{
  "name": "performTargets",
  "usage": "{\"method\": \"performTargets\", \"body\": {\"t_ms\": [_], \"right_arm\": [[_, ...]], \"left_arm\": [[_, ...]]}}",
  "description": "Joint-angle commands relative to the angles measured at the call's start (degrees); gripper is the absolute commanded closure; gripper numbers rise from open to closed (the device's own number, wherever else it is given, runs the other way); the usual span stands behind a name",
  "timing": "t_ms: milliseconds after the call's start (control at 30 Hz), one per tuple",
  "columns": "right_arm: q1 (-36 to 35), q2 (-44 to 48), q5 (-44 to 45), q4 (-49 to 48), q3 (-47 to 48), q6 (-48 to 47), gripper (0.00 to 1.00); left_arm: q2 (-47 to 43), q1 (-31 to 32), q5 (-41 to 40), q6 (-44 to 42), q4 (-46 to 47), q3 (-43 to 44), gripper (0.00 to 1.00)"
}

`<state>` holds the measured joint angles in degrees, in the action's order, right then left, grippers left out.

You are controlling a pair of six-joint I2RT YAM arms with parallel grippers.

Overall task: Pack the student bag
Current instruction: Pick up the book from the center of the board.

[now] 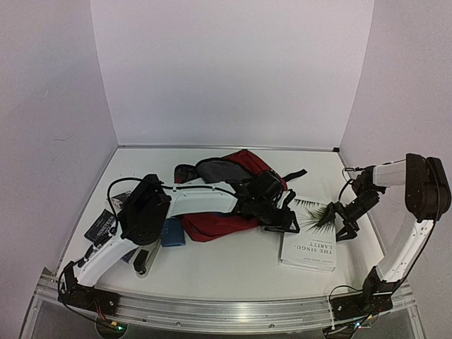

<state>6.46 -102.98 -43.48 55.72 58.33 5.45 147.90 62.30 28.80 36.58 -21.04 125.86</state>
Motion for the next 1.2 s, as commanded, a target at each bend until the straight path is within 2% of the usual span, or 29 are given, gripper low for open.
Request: {"method": "performTargets", "body": {"t_ms": [0, 67, 267, 367, 600, 800, 1033, 1167], "right_arm": [[-1.5, 0.2, -4.4, 0.8, -0.3, -1.3, 0.16], [-1.4, 0.9, -5.5, 1.1, 0.2, -1.8, 0.17], [-1.5, 3.1, -6.3, 3.7, 3.7, -7.3, 0.18], [-1.1, 4.8, -6.6, 4.5, 5.4, -8.5, 0.16], [-0.2, 9.2, -5.6, 5.3, 11.9, -10.1, 0.02], [0.4, 12.3, -6.5, 9.6, 21.6, -15.1, 0.02], [0.6, 14.2, -6.1, 10.9, 26.5, -19.4, 0.02], [0.6, 12.2, -10.6, 19.7, 34.1, -31.0, 0.02]], "left_arm": [[1.5, 0.8, 3.0, -1.3, 4.0, 5.8, 0.61], [0.8, 1.0, 3.3, -2.7, 4.7, 6.5, 0.74], [-3.1, 1.2, 2.4, -6.0, 7.1, 4.6, 0.99], [-5.2, 1.2, 1.1, -7.2, 7.0, 3.7, 1.0], [-12.7, 1.0, -4.5, -10.9, 6.6, 2.5, 1.0], [-20.9, -1.2, -5.8, -9.5, 11.3, -3.7, 1.0], [-27.0, -3.9, -1.9, -8.2, 14.8, -8.1, 1.0], [-30.2, -6.2, 5.1, -10.3, 13.5, -11.2, 1.0]]}}
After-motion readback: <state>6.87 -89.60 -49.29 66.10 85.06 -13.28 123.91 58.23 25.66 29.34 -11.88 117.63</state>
